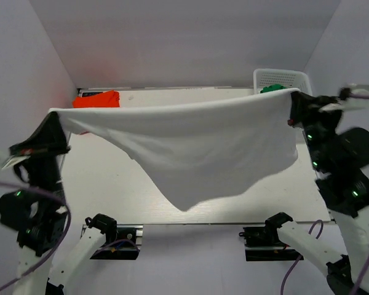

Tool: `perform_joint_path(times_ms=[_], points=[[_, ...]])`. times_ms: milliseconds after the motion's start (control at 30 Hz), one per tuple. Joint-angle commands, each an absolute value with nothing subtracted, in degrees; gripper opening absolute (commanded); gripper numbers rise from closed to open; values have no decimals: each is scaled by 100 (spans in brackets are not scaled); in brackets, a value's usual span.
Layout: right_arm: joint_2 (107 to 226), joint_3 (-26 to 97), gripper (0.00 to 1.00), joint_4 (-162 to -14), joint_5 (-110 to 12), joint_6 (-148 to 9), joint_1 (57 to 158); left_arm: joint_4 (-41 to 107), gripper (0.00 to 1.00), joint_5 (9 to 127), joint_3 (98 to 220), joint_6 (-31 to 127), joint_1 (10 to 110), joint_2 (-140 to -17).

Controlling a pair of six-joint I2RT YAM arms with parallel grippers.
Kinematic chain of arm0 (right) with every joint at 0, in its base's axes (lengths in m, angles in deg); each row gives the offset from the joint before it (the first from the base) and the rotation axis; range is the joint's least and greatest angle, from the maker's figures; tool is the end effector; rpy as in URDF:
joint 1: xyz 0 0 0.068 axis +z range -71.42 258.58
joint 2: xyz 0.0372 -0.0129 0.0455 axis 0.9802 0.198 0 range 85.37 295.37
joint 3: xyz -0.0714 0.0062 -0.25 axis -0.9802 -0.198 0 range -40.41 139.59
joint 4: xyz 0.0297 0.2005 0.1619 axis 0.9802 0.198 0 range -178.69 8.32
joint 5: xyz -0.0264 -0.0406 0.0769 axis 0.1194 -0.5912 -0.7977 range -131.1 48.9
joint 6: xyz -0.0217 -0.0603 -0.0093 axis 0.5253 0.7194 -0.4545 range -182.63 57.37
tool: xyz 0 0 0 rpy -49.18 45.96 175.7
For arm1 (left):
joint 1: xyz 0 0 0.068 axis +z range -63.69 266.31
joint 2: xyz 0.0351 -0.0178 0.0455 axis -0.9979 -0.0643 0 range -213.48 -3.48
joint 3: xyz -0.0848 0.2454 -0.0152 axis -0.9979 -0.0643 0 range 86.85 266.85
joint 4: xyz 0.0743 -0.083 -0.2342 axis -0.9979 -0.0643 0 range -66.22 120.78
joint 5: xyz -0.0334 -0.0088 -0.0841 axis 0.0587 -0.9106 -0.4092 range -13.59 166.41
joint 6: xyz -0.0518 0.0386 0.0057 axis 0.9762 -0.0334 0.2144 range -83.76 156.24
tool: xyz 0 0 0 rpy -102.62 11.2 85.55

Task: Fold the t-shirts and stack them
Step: Flatten out the tshirt

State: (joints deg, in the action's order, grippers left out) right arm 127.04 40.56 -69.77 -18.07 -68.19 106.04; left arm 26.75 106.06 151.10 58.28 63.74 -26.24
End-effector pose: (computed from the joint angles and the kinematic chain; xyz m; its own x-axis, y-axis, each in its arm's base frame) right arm 0.0938 0.0265 0.5224 0.2979 0.2554 -0.9198 -0.1286 0.9655 0.2265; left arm 0.0323 0.0137 0.4880 0.5314 -0.5742 -0.6229 0.1840 0.7959 -0.5768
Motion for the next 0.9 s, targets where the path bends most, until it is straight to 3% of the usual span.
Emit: perform_joint_path(times_ms=[0,100,267,300,367,400,433,467,500,533,567,867], points=[[13788,3502,0,-7380,-1166,-6834,10574,2060,0,10909,14637,6171,6416,-3702],[14762,3054,0,-7733,-955,-6904,10504,1735,0,11621,14223,6889,6416,-4283],[16252,2455,0,-8550,-2102,-7211,10249,681,2,11658,13239,8270,6469,-5976],[16932,2437,0,-8630,-2341,-7238,10205,627,27,11475,12985,8456,6521,-6251],[17612,2621,3,-8570,-2396,-7256,10187,400,45,11255,12904,8712,6636,-7092],[18034,2865,19,-8474,-2291,-7238,10187,189,79,11166,13138,8826,6636,-7333],[18212,3163,34,-8073,-2151,-7247,10222,-22,99,11166,13297,8983,6688,-7544],[18501,3323,58,-7877,-1906,-7256,10222,-364,99,11218,13595,8985,6741,-7694],[18695,3620,73,-7745,-1895,-7282,10240,-480,99,11305,13720,9046,6742,-7791],[18715,3754,75,-7517,-1860,-7256,10249,-551,99,11306,13799,9046,6742,-7792],[18671,3677,89,-7524,-1842,-7247,10231,-552,99,11306,13861,9046,6742,-7688],[17151,2166,90,-7533,-3116,-7818,10398,1371,99,9945,13264,7483,6742,-6860]])
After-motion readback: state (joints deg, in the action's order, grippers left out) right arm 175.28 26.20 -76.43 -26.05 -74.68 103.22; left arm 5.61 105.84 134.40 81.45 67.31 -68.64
